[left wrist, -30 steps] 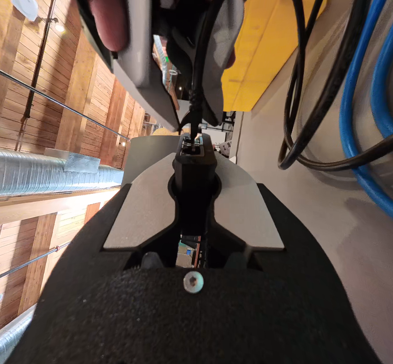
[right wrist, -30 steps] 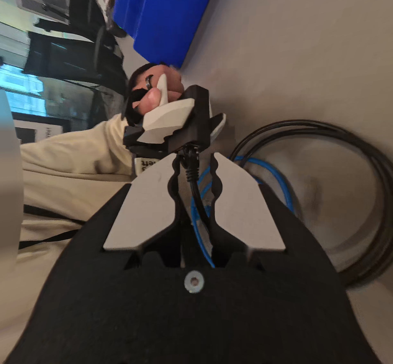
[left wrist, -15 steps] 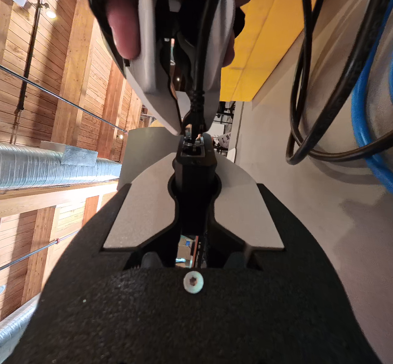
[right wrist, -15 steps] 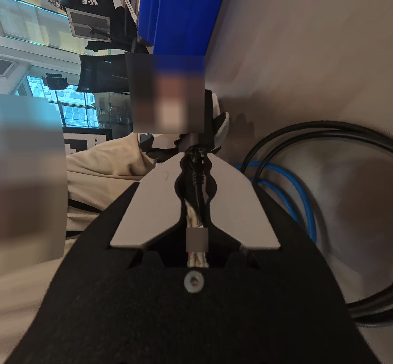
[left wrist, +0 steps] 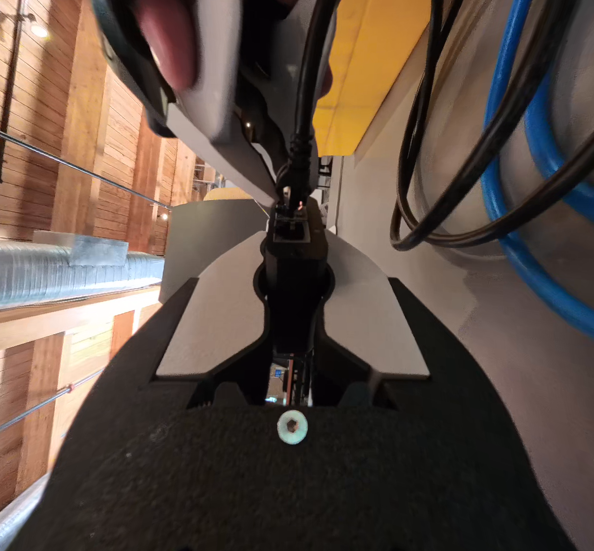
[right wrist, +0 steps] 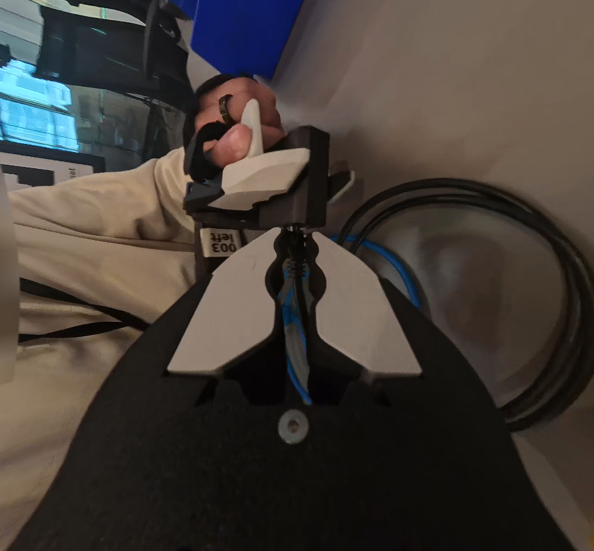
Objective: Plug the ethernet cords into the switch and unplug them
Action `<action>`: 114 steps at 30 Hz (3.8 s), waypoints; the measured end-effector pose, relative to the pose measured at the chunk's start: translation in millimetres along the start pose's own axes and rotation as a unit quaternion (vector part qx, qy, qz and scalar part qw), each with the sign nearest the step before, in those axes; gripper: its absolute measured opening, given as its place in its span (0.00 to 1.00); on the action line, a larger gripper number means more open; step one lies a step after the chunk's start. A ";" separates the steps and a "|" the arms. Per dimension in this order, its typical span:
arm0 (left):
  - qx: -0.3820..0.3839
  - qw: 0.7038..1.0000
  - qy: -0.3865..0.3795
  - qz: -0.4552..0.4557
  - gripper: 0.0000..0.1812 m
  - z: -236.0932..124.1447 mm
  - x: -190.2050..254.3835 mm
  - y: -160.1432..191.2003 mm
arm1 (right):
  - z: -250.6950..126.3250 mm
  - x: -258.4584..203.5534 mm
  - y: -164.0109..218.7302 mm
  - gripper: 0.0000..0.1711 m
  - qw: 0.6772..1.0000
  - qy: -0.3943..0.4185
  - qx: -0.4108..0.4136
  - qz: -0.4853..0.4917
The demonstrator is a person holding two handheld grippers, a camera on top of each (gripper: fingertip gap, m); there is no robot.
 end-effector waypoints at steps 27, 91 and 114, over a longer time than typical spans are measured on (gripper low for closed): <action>-0.106 0.991 0.042 -0.077 0.14 19.3 -5.7 32.4 | 0.6 -42.9 50.7 0.07 0.863 0.373 0.060 -0.336; 0.001 0.539 0.397 -0.743 0.25 -122.3 -44.2 55.2 | -187.4 -23.4 -23.0 0.34 0.738 0.466 0.126 -0.471; -0.028 0.600 0.347 -0.721 0.24 -175.3 -35.7 42.1 | -191.2 205.2 -101.7 0.40 0.830 0.463 -0.266 -0.159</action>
Point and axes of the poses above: each gripper's, where its closed fingertips meet, z out along the fingers, y out of its underside, x = y × z across the jaws, the point moved 9 cm from there along -z, back along the fingers, and after that the axes turned 3 degrees about z, right-handed, at the moved point
